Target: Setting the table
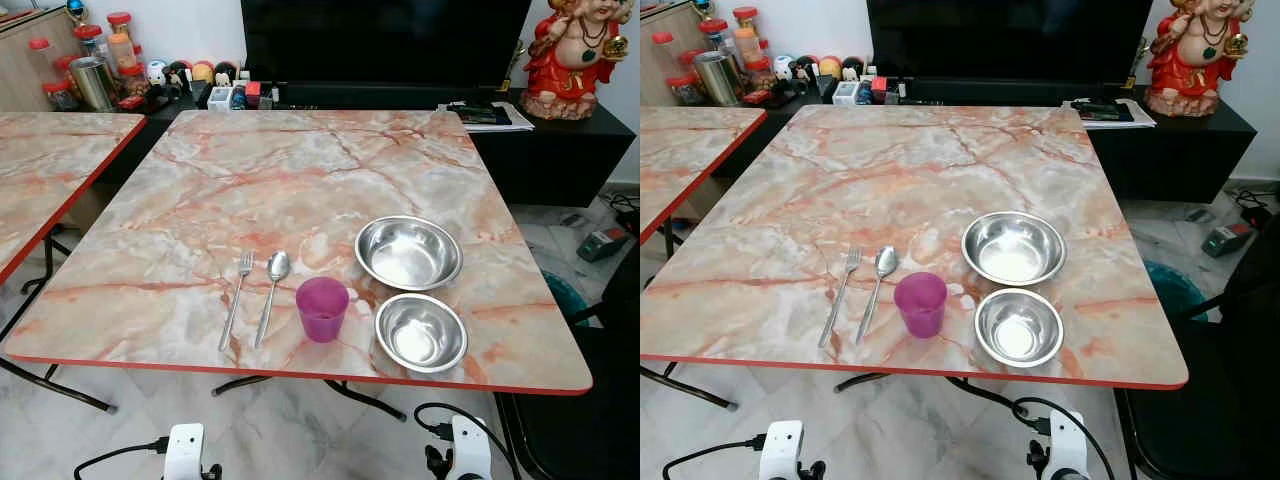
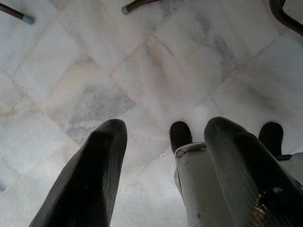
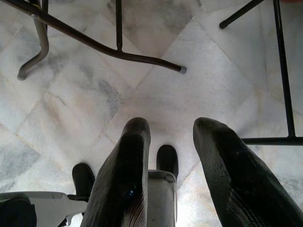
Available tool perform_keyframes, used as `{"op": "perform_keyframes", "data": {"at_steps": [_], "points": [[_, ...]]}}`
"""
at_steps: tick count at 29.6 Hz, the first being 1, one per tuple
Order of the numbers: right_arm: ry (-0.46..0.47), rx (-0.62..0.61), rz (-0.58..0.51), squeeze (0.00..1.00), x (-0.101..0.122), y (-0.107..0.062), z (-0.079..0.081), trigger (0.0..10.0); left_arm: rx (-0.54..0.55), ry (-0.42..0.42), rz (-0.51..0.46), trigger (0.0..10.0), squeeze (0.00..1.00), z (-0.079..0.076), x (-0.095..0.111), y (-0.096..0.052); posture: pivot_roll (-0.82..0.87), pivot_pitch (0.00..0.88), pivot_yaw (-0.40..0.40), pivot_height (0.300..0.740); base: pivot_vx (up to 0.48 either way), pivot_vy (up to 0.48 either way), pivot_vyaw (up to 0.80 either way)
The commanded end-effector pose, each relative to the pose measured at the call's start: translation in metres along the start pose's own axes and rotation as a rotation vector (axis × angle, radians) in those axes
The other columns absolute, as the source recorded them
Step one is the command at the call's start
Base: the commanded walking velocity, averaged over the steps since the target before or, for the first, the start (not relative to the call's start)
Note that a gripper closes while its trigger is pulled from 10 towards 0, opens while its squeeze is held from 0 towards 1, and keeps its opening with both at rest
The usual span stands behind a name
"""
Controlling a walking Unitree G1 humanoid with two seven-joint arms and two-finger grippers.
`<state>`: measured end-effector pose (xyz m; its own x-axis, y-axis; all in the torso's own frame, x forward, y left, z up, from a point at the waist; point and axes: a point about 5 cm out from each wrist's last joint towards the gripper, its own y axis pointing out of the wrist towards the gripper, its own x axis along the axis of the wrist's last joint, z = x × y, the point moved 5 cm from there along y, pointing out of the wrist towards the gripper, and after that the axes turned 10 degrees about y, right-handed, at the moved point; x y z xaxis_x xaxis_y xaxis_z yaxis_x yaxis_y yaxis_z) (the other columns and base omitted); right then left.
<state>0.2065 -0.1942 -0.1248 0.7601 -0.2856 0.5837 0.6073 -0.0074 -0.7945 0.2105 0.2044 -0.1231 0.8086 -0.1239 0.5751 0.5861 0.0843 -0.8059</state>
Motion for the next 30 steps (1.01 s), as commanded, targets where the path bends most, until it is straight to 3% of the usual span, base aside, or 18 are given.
{"op": "perform_keyframes", "data": {"at_steps": [1, 11, 15, 21, 26, 30], "points": [[0.023, -0.009, -0.022, 0.00, 0.005, 0.001, 0.000, 10.0, 0.002, -0.006, 0.018, 10.0, 0.00, 0.003, -0.006, -0.001, -0.05, 0.000, 0.013, 0.740, 0.000, 0.000, 0.00], [0.034, -0.044, -0.042, 0.00, 0.007, 0.001, -0.003, 10.0, 0.001, -0.010, 0.024, 10.0, 0.00, 0.002, -0.007, -0.001, -0.07, 0.000, 0.017, 0.740, 0.000, 0.000, 0.00], [0.095, -0.081, -0.051, 0.00, 0.007, 0.000, -0.006, 10.0, 0.003, -0.009, 0.025, 10.0, 0.00, 0.003, -0.007, -0.001, -0.07, 0.000, 0.019, 0.740, 0.000, 0.000, 0.00], [0.260, -0.146, -0.084, 0.00, 0.005, -0.001, -0.012, 10.0, 0.004, -0.010, 0.026, 10.0, 0.00, 0.004, -0.008, -0.001, -0.07, 0.000, 0.020, 0.740, 0.000, 0.000, 0.00], [0.445, -0.276, -0.111, 0.00, -0.001, -0.005, -0.023, 10.0, 0.005, -0.004, 0.029, 10.0, 0.00, 0.005, -0.009, -0.001, -0.08, 0.000, 0.026, 0.740, 0.000, 0.000, 0.00], [0.533, -0.346, -0.136, 0.00, -0.004, -0.008, -0.028, 10.0, 0.005, -0.003, 0.029, 10.0, 0.00, 0.006, -0.008, -0.001, -0.08, 0.000, 0.027, 0.740, 0.000, 0.000, 0.00]]}}
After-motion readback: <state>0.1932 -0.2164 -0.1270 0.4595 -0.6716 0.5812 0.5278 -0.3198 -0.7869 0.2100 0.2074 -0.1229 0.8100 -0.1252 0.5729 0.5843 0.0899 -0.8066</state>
